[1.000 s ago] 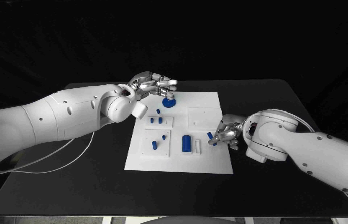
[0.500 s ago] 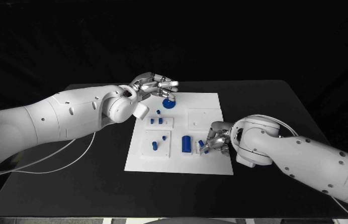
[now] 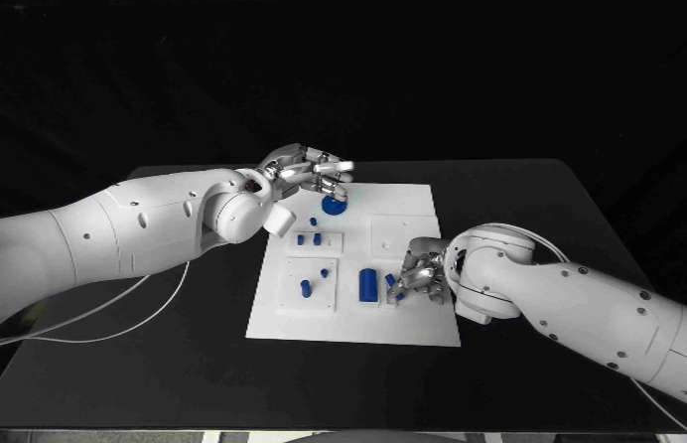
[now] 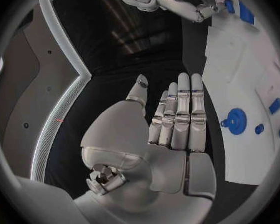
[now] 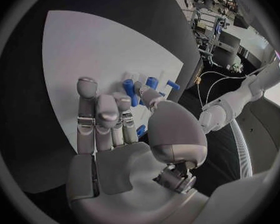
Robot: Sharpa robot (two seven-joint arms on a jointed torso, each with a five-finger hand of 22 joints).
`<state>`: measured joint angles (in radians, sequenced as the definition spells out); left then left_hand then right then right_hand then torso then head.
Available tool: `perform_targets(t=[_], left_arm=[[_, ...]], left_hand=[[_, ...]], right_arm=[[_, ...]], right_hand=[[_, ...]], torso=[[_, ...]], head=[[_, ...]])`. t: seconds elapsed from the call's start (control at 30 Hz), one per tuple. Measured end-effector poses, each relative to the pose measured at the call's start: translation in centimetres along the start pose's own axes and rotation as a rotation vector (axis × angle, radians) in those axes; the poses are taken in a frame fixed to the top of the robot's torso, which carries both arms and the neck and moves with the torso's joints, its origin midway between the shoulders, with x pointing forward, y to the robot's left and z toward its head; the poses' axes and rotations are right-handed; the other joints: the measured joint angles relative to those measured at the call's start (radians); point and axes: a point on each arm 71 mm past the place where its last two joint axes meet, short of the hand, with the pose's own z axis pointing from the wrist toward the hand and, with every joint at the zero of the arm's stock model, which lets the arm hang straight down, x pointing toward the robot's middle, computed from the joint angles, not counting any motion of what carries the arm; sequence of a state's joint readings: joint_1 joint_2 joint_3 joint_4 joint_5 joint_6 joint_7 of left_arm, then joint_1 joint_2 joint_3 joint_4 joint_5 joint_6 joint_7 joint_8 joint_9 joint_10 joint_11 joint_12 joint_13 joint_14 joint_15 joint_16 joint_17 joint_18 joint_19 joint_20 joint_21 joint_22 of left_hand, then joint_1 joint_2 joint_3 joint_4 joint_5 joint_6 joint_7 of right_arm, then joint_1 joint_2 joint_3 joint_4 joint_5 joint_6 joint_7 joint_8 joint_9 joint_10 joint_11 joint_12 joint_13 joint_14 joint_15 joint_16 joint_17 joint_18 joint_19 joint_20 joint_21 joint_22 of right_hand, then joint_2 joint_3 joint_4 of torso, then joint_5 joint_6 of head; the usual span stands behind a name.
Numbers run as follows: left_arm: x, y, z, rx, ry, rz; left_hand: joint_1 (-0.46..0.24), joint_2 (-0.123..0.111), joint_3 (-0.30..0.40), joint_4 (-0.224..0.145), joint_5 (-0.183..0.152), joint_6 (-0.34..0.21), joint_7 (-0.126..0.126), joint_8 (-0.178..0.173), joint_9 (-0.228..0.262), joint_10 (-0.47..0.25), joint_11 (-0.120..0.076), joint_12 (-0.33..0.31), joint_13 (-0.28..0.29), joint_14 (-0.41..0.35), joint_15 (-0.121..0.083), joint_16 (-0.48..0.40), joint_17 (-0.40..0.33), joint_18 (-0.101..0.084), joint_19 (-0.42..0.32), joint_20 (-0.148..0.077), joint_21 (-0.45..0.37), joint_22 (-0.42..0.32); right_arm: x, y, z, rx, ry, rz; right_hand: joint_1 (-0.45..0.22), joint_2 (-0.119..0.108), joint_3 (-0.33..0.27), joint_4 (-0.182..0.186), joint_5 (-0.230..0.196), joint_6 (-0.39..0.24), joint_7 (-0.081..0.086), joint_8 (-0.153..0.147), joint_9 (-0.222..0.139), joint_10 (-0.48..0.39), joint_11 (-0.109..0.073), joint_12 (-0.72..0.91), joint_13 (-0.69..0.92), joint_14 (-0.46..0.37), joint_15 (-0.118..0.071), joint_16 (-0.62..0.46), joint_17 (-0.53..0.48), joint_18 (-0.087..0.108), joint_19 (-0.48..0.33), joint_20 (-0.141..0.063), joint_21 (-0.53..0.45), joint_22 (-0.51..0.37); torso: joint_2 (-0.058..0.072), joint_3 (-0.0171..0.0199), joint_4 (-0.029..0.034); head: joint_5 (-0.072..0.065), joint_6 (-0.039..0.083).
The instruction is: Assemble the parts on the task board
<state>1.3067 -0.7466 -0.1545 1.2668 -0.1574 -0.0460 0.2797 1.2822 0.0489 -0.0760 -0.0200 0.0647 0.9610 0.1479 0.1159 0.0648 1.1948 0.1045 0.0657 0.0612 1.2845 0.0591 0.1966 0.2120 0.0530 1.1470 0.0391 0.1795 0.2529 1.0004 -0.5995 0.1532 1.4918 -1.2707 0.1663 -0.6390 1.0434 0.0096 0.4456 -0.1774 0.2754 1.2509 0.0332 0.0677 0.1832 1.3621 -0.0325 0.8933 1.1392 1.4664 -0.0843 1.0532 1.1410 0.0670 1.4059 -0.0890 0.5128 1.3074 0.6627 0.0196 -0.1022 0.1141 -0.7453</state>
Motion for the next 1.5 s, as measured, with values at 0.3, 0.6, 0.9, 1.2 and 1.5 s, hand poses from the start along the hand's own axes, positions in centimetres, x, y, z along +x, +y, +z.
perform_targets(t=[0.3, 0.6, 0.9, 1.2, 1.5], left_arm=[[0.01, 0.04, 0.0, -0.004, 0.003, 0.001], [0.02, 0.07, -0.02, -0.008, 0.006, 0.002], [0.01, 0.11, -0.05, -0.012, 0.008, 0.004], [0.01, 0.12, -0.06, -0.015, 0.009, 0.006], [-0.01, 0.14, -0.09, -0.017, 0.01, 0.008]], left_hand=[[0.0, 0.0, 0.0, 0.0, 0.0, 0.0, 0.0, 0.0, 0.0, -0.001, 0.001, 0.0, 0.0, 0.0, 0.0, 0.0, 0.0, 0.0, 0.0, 0.0, 0.0, 0.0], [0.0, 0.0, 0.003, 0.003, 0.0, 0.0, 0.0, 0.0, 0.0, -0.001, 0.001, 0.0, 0.0, 0.0, 0.0, 0.0, 0.0, 0.0, 0.0, 0.0, 0.0, -0.001], [-0.004, -0.004, 0.003, 0.003, 0.0, 0.0, 0.0, 0.0, 0.0, -0.001, 0.001, 0.0, 0.0, 0.0, 0.0, 0.0, 0.0, 0.0, 0.0, 0.0, -0.004, -0.002], [-0.003, -0.004, 0.003, 0.003, 0.0, 0.0, 0.0, 0.0, 0.0, -0.001, 0.001, 0.0, 0.0, 0.0, 0.0, 0.0, 0.0, 0.0, 0.0, 0.0, -0.004, -0.002], [-0.003, -0.004, 0.006, 0.006, 0.02, -0.007, 0.0, 0.0, 0.0, -0.001, 0.001, 0.0, 0.0, 0.0, 0.0, 0.0, 0.0, 0.0, 0.0, 0.0, -0.004, -0.003]], right_arm=[[-0.09, 0.02, 0.12, -0.002, 0.013, 0.0], [0.07, 0.19, 0.02, -0.009, 0.028, -0.001], [0.25, 0.2, -0.07, -0.011, 0.042, 0.002], [0.32, 0.16, -0.11, -0.01, 0.052, 0.005], [0.47, 0.06, -0.13, -0.009, 0.071, 0.009]], right_hand=[[-0.007, 0.007, -0.002, -0.002, 0.014, 0.0, 0.0, -0.003, -0.014, 0.003, -0.002, 0.0, -0.001, 0.001, 0.001, 0.0, -0.001, 0.0, 0.0, 0.0, -0.004, 0.0], [-0.007, 0.007, -0.021, -0.021, 0.035, 0.0, 0.0, -0.008, -0.016, 0.003, -0.003, -0.004, -0.003, 0.001, 0.001, 0.0, -0.003, 0.0, 0.0, 0.0, -0.012, 0.0], [-0.008, 0.007, -0.038, -0.038, 0.038, 0.0, 0.001, -0.01, -0.019, 0.003, -0.003, -0.008, -0.006, 0.001, 0.001, 0.0, -0.008, 0.0, 0.0, 0.0, -0.025, 0.0], [-0.015, 0.013, -0.038, -0.038, 0.038, -0.001, 0.002, -0.01, -0.023, 0.003, -0.003, -0.013, -0.007, 0.001, 0.001, 0.0, -0.009, 0.0, 0.0, 0.0, -0.027, 0.0], [-0.032, 0.007, -0.066, -0.009, 0.023, -0.001, 0.002, -0.009, -0.032, -0.003, -0.009, -0.029, -0.015, 0.001, 0.002, -0.02, -0.022, 0.0, 0.0, 0.0, -0.052, 0.001]], torso=[[0.0, -0.0004, 0.0], [0.0, 0.0005, -0.0008], [0.0, 0.0007, -0.0011], [0.0, 0.0007, -0.0009], [0.001, 0.0007, -0.001]], head=[[0.002, -0.002], [0.003, -0.004], [0.002, -0.005], [0.002, -0.004], [0.001, -0.006]])
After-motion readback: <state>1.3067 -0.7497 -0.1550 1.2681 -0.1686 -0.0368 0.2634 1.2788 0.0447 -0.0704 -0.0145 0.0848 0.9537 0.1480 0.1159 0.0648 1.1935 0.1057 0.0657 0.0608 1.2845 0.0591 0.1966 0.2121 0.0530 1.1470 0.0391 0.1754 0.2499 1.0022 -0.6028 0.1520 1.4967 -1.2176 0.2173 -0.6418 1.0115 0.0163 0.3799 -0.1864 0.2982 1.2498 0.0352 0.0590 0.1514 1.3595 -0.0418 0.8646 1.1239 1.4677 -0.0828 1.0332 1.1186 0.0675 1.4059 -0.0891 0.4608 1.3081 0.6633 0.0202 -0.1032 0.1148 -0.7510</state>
